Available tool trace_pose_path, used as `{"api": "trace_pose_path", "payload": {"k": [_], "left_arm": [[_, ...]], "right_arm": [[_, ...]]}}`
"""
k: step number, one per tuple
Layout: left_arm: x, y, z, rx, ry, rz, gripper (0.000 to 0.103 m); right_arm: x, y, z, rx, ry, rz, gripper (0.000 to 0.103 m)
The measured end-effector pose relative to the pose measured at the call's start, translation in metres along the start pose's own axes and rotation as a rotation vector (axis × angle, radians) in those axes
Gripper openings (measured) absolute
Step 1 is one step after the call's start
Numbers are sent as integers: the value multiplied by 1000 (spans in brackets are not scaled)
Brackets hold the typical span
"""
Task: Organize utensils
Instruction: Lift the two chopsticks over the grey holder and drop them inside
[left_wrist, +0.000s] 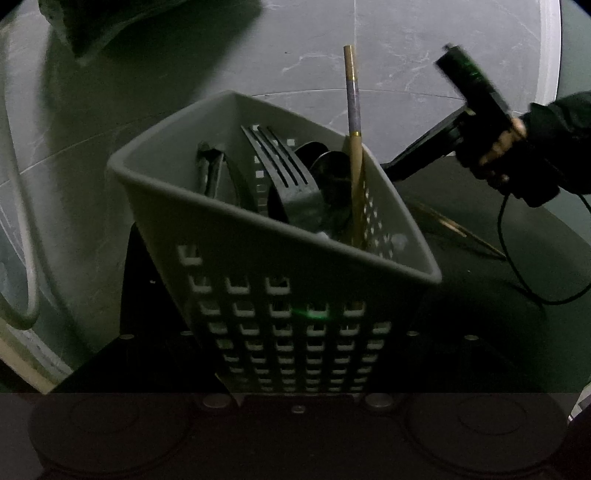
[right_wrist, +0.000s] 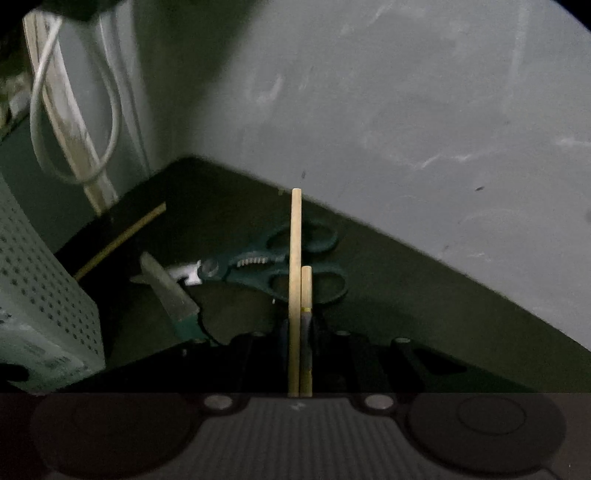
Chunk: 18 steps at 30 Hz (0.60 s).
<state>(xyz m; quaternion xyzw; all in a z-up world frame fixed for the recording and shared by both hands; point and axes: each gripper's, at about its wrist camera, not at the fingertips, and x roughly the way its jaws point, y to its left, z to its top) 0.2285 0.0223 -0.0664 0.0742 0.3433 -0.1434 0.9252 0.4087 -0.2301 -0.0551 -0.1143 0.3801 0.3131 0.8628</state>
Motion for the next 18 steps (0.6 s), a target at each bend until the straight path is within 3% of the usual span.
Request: {"api": "trace_pose_path", "payload": {"k": [11,18], "left_arm": [[6,5,4,23,1,-30,77],[7,9,5,42,2,-43,77]], "right_arm": [[-99,10,-25,189,-423,-56,14],[-157,27,-10,205,-653,-67,14]]}}
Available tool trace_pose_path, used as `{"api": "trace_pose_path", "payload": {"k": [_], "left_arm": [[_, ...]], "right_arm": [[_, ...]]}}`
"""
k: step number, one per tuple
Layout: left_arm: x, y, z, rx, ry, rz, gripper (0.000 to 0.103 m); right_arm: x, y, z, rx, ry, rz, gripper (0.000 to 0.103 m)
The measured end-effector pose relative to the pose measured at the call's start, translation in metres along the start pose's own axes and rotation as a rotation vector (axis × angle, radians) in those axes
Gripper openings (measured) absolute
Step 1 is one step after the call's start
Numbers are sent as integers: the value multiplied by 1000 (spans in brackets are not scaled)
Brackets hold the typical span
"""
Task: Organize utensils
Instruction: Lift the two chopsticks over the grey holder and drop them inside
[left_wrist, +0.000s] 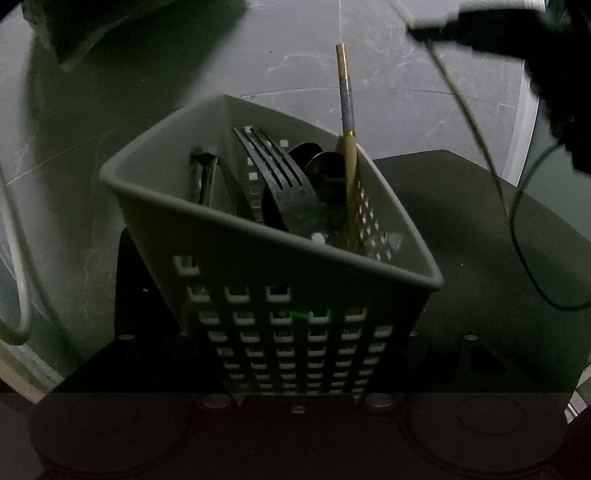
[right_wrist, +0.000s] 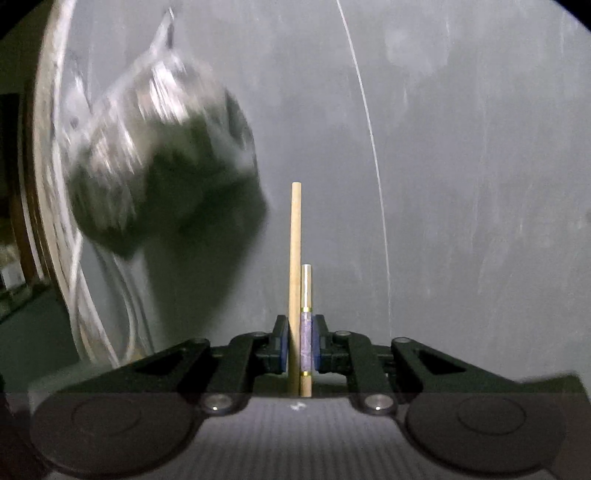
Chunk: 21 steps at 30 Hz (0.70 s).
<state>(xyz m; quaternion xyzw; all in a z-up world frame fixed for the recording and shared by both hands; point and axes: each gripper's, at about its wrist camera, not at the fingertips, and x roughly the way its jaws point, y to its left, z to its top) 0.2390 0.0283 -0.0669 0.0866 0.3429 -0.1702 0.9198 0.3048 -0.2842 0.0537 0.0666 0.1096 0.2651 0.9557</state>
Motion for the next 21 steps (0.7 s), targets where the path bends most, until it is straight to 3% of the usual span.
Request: {"api": "trace_pose_path", "payload": {"k": [6,11,16,21], "left_arm": [[-1,2,-2,5,-4,-7,77],[-6,1,-6,6,-10,-9,76],[-8,2,-8,-3,-17,-8,76],[-10,2,-10,-7,-20,-8,76]], "right_arm": [[-21,42,41,75,-250,136,14],[-14,76,54,155,-383,200,15],[14,105,47,199,-395,188,15],[35,117,20,222,-335,187,15]]}}
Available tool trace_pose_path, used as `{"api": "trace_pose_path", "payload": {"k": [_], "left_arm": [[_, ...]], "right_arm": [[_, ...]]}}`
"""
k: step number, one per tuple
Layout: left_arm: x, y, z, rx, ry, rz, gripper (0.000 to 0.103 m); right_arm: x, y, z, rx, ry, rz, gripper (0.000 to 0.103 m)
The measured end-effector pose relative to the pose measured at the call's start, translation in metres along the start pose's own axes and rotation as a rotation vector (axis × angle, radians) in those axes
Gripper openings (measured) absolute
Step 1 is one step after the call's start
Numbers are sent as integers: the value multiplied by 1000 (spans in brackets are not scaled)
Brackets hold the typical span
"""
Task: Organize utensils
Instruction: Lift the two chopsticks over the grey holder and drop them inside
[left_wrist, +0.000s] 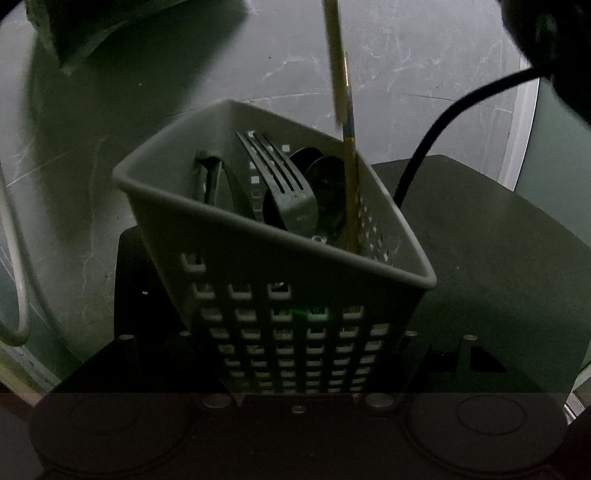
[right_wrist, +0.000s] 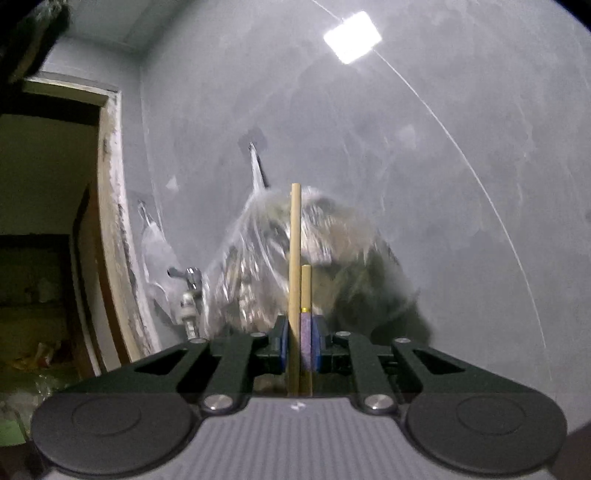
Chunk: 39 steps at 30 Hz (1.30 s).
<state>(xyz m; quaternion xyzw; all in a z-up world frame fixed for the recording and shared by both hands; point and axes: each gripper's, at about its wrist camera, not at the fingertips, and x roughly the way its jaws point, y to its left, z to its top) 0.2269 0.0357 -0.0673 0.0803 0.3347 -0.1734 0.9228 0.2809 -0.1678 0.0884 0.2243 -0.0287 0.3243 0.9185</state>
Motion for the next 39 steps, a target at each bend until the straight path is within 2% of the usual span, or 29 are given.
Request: {"api": "trace_pose_path", "payload": {"k": [6,15,21,33,34,36,39], "left_arm": [[0,1,0,-1,0,-1,76],[1,2,0,3,1,-2,76],[1,1,0,3,1,-3,76],[1,1,0,6,1,-5,76],[1,1,0,6,1,-5,76],[2,1,0,5,0,-5,76],[2,2,0,4,-3,-7,76]], "right_arm": [[-7,4,-33,-38,47,-18,15],[-25,15,-68,-149,136,17,15],[-32,18,-80,-212,177,22,16],[-38,13,-88,-202,239,-4,17],[-38,13,-87,-203,241,-5,19],[-40,13,-83,-210,239,-13,41],[-48,14,-71,-223,198,-27,61]]}}
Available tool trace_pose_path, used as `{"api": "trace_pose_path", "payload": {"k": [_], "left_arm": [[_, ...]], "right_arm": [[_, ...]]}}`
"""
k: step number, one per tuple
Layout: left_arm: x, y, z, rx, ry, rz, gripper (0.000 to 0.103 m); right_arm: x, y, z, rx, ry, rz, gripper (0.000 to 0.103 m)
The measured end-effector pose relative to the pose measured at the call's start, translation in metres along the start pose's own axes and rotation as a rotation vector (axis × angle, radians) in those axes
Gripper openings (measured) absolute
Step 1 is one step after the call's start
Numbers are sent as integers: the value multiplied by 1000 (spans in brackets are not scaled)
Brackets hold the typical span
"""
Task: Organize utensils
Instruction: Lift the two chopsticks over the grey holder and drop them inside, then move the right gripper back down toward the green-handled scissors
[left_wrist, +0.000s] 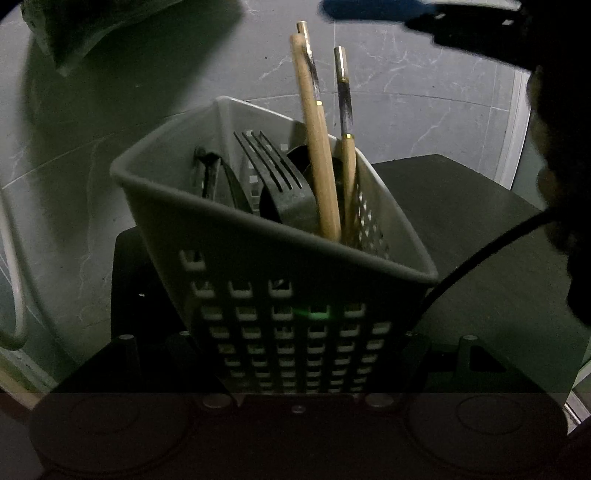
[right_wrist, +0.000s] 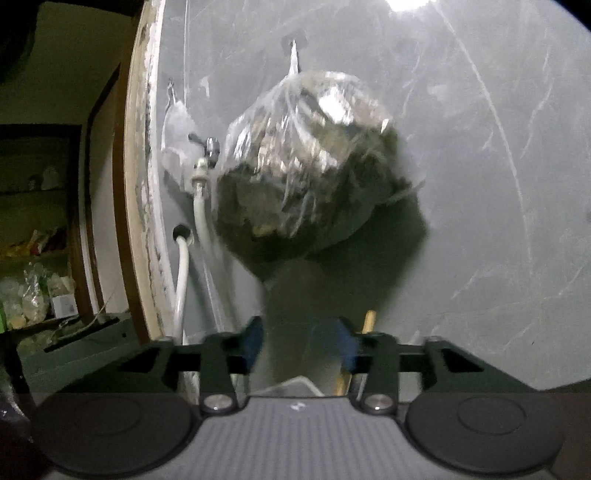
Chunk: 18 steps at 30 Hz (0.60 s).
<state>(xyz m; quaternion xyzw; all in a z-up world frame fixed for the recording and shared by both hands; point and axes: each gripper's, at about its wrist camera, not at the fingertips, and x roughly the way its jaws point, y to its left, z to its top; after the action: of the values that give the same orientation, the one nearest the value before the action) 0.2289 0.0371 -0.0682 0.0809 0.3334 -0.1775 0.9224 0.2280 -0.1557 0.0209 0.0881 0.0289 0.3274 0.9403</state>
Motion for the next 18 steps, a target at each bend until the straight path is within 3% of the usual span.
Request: {"api": "trace_pose_path", "payload": {"k": [1,3,4,10,12,18], "left_arm": [[0,0,0,-1,-1,-1,76],[0,2,-1,-5,-4,-5,76],[1,3,-3,-6,-6,-8,76],[0,6,-6,1,-11,-23,76],[-2,7,-8,7,-10,-29,76],[-9,10,-12,12,-1,-40,76]], "right_arm": [[-4,-1,5,-8,-16,-13,66],[-11,-5,15,-23,-43,-54,91],[-14,-8,18,-26,-50,-73,94],[-28,-38,28,-55,3,-227,103],[-28,-53,26,-59,58,-294,103],[-16,-83,12,-57,229,-382,103]]}}
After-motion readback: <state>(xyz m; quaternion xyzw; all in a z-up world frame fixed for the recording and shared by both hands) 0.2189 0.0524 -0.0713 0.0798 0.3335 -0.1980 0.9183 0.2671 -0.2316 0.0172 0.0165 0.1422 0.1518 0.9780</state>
